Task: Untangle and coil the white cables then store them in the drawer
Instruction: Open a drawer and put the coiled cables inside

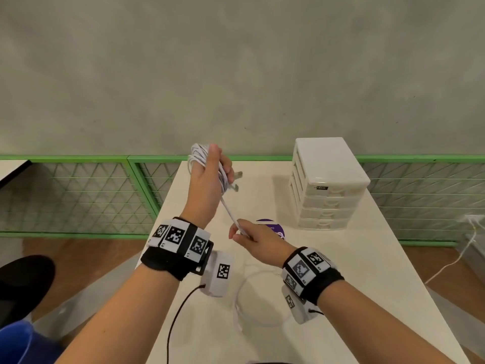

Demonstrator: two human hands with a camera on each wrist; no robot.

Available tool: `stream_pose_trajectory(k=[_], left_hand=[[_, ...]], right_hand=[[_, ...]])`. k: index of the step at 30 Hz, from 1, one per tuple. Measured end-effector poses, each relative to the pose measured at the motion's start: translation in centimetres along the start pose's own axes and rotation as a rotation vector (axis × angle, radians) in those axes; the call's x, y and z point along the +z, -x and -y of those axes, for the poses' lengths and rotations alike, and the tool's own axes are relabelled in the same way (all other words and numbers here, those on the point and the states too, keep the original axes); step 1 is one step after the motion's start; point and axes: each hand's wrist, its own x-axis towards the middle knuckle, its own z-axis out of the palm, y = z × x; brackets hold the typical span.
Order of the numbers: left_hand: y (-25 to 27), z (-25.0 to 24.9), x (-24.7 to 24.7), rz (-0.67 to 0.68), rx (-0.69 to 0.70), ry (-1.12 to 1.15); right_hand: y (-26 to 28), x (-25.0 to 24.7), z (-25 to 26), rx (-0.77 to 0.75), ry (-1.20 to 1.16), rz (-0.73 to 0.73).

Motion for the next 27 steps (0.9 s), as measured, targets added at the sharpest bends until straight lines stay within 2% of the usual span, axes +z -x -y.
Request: stream_pose_trajectory(k=[2,3,4,6,8,10,13,16,22,27], left_hand=[[0.0,0.8,-1.2,0.059,0.127,-0.374],[0.1,1.3,-1.8,0.117,0.145,-0.549],[0.3,1.8,-2.3,0.188,0.127,-0.691],[0.9,2.7,-2.9,0.309,-0.037,-0.826],[1.7,3.0,-2.8,0.408,-0.270,-0.790],[2.7,2.8,-2.3,0.523,-0.427,-0.769],[3.5,2.1,-1.6,0.668,-0.543,-0.656],[3.6,1.3,-1.4,0.725,-0.558,-0.458],[3.2,-0.7,0.0,0.636,-0.420,0.056],[2.0,-1.2,1.3,0.286,-0.212,0.255]], right_hand=[[0.3,-0.6,0.8,-0.035,-0.056,-0.061],[0.4,-1.0,1.2,-0.054,-0.094,-0.101],[0.4,-1.6,1.5,-0.063,-0.133,-0.140],[0.2,-3.0,1.9,-0.043,-0.202,-0.212],[0.1,-4.3,2.2,-0.028,-0.283,-0.277],[-0.1,-5.0,2.0,-0.025,-0.344,-0.352],[-0.2,-5.5,1.5,-0.053,-0.365,-0.437],[-0.3,-5.7,0.9,-0.069,-0.454,-0.489],[-0.8,-3.2,-0.8,0.034,-0.452,-0.397],[-0.8,-1.5,-0.9,0.043,-0.516,-0.332]])
